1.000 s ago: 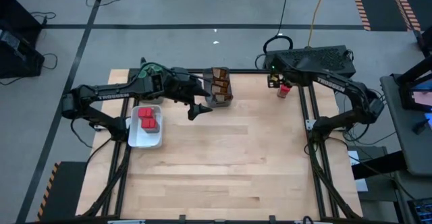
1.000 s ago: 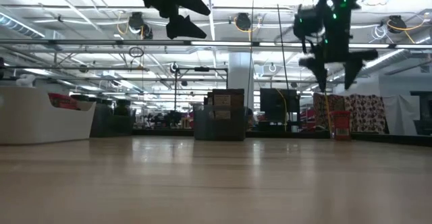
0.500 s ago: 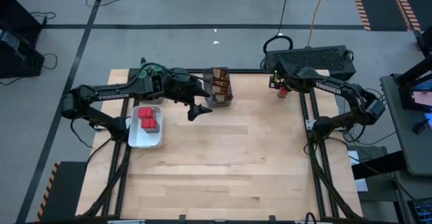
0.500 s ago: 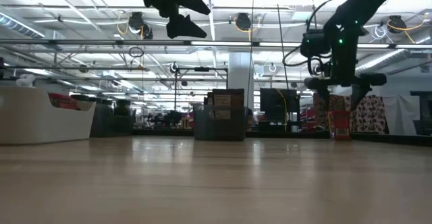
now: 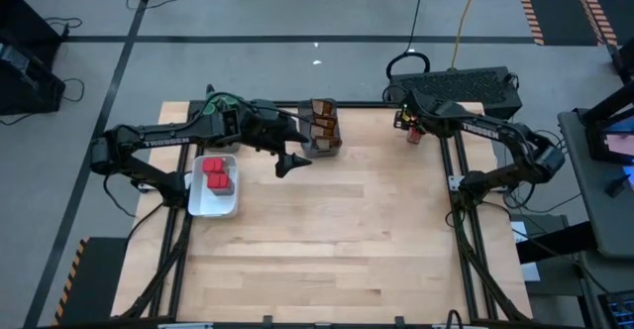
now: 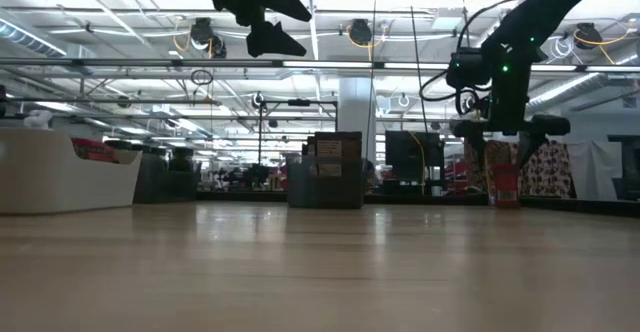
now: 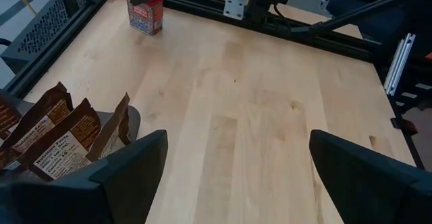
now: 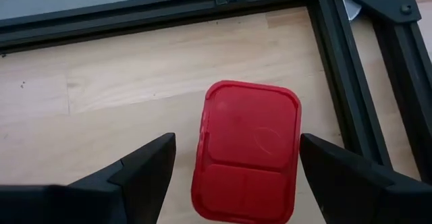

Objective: Sort spices by type
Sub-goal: Put the red seasoning can into the white bin

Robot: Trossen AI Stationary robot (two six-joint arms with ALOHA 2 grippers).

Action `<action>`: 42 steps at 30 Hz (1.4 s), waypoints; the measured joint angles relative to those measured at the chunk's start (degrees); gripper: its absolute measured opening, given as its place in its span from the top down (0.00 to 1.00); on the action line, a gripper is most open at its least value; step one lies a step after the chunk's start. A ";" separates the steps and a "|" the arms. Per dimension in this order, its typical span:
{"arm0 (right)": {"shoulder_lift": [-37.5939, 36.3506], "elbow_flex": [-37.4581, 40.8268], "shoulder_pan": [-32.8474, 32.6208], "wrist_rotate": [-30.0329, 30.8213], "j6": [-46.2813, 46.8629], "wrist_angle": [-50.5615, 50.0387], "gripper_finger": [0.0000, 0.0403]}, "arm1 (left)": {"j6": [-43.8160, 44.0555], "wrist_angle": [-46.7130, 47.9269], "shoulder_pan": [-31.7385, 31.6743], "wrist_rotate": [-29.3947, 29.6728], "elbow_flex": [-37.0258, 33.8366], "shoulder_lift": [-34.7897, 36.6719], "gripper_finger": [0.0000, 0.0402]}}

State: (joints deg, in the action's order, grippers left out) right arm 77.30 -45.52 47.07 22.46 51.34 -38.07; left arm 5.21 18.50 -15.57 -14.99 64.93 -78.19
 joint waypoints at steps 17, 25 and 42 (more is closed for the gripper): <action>2.79 0.00 -1.86 -5.48 -7.75 -0.53 0.52 | 0.42 0.22 0.00 0.01 0.00 0.00 0.09; -1.37 0.00 -13.48 -14.81 -6.38 -0.81 0.51 | 0.50 -0.01 0.00 0.04 0.00 0.00 0.09; -2.19 0.00 -44.92 -16.92 -17.72 18.68 0.50 | 0.48 -4.68 -0.15 0.45 -0.02 0.00 0.09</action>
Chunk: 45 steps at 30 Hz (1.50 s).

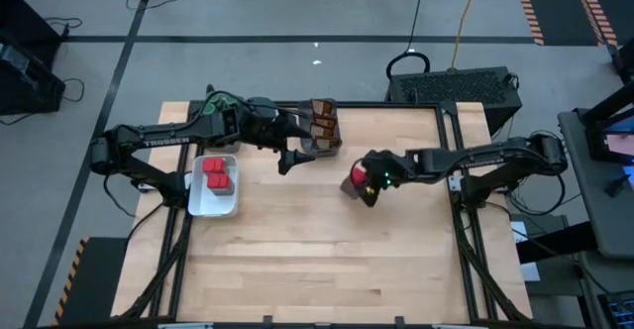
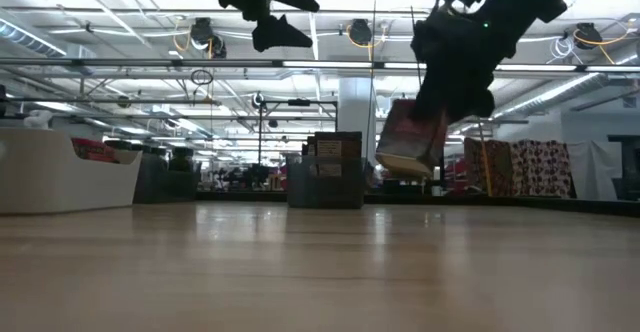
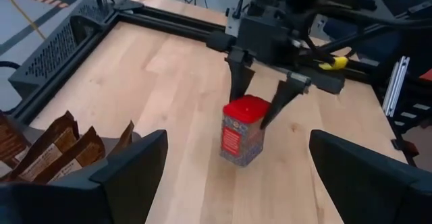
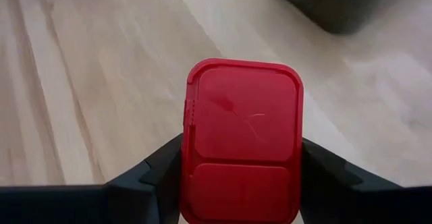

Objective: Sort spices by type
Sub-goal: Put the red seasoning can into the white bin

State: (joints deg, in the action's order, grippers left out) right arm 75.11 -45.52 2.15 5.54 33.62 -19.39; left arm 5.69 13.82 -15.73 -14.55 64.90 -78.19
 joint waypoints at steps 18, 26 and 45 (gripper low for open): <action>0.02 0.00 -2.32 0.45 -6.35 -7.99 0.49 | 1.40 0.20 0.17 -0.02 0.00 0.00 0.09; 0.02 0.00 -2.32 0.11 -5.81 -7.99 0.40 | 1.42 0.21 0.42 -0.07 0.00 0.00 0.09; -6.81 -9.39 -1.84 2.61 -4.21 -23.60 0.22 | -3.06 -12.18 2.75 -2.60 0.02 -6.14 0.09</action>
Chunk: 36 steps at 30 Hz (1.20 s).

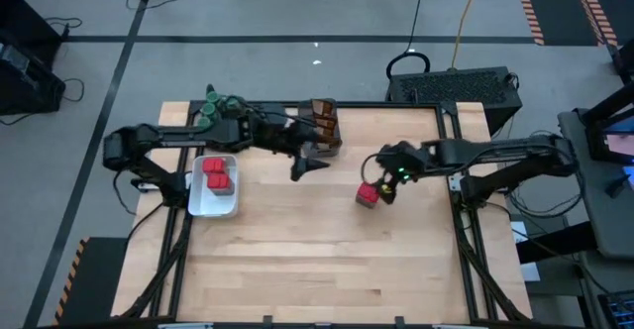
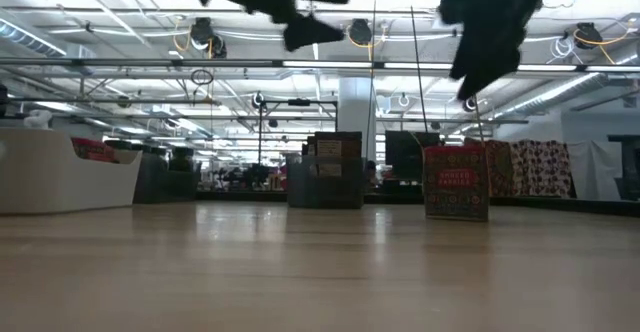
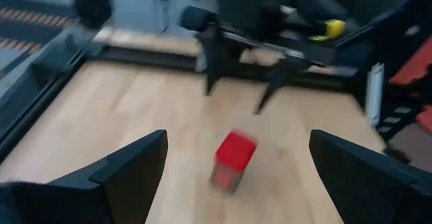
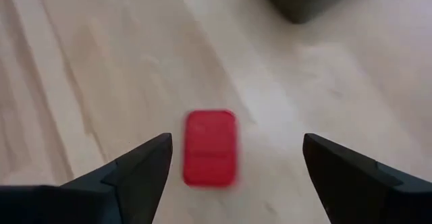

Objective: Sort spices by type
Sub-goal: Put the red seasoning can into the white bin

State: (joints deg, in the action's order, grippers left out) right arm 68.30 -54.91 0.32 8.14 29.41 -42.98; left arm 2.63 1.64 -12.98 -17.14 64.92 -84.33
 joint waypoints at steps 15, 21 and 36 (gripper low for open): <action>-26.12 0.47 -2.69 11.85 15.77 -17.20 0.22 | -6.46 -5.01 3.41 -9.04 23.19 -28.84 0.09; -28.90 1.72 -2.69 12.80 17.40 -17.22 0.22 | -11.37 -1.46 3.68 -11.16 28.02 -37.17 0.09; -28.64 1.74 -2.69 13.39 15.94 -17.24 0.22 | -18.62 1.27 6.43 -5.11 28.32 -43.91 0.09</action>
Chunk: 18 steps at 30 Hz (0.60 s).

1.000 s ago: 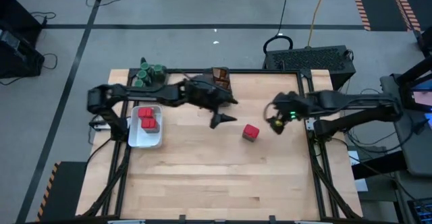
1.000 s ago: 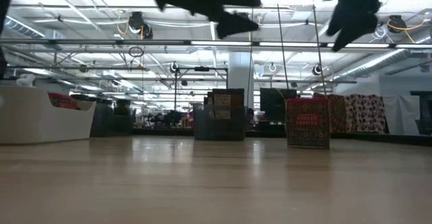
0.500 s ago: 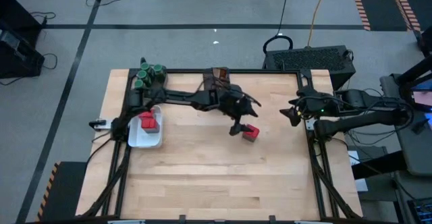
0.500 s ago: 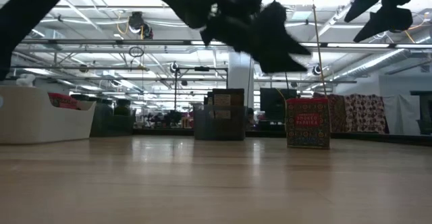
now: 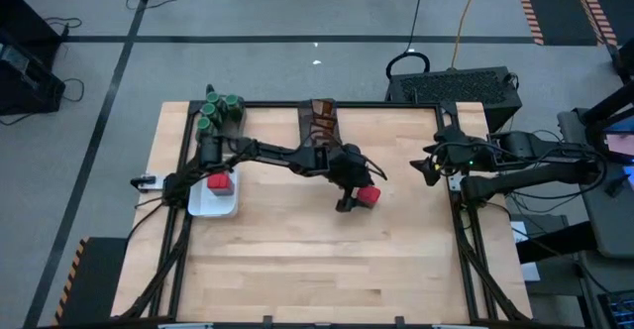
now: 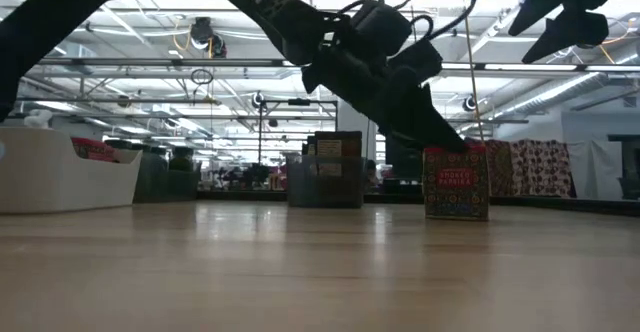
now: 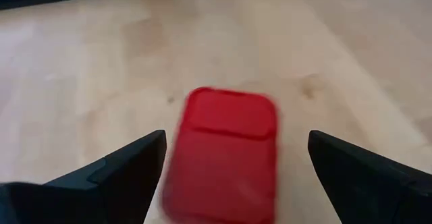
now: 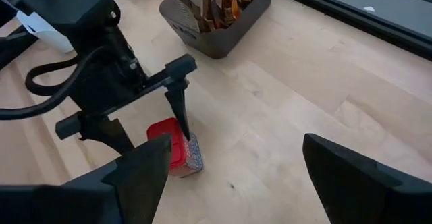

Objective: Sort spices by type
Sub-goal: Put the red seasoning can into the white bin

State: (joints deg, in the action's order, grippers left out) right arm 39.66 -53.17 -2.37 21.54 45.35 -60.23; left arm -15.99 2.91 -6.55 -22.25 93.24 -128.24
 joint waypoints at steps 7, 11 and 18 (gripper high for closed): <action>0.00 0.00 0.00 1.84 -0.80 -0.01 0.22 | 0.19 0.62 -0.08 2.27 0.04 0.01 0.10; 0.00 0.00 0.00 2.42 -0.60 -0.02 0.22 | 0.21 0.68 -0.02 2.24 0.04 0.01 0.16; 0.00 0.00 0.00 2.43 -0.59 -0.03 0.22 | 0.52 0.66 -0.07 2.24 0.04 0.04 0.30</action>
State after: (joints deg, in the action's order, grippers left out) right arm 39.66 -53.17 -2.37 23.97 44.75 -60.26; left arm -15.46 3.57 -6.61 -20.01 93.27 -128.20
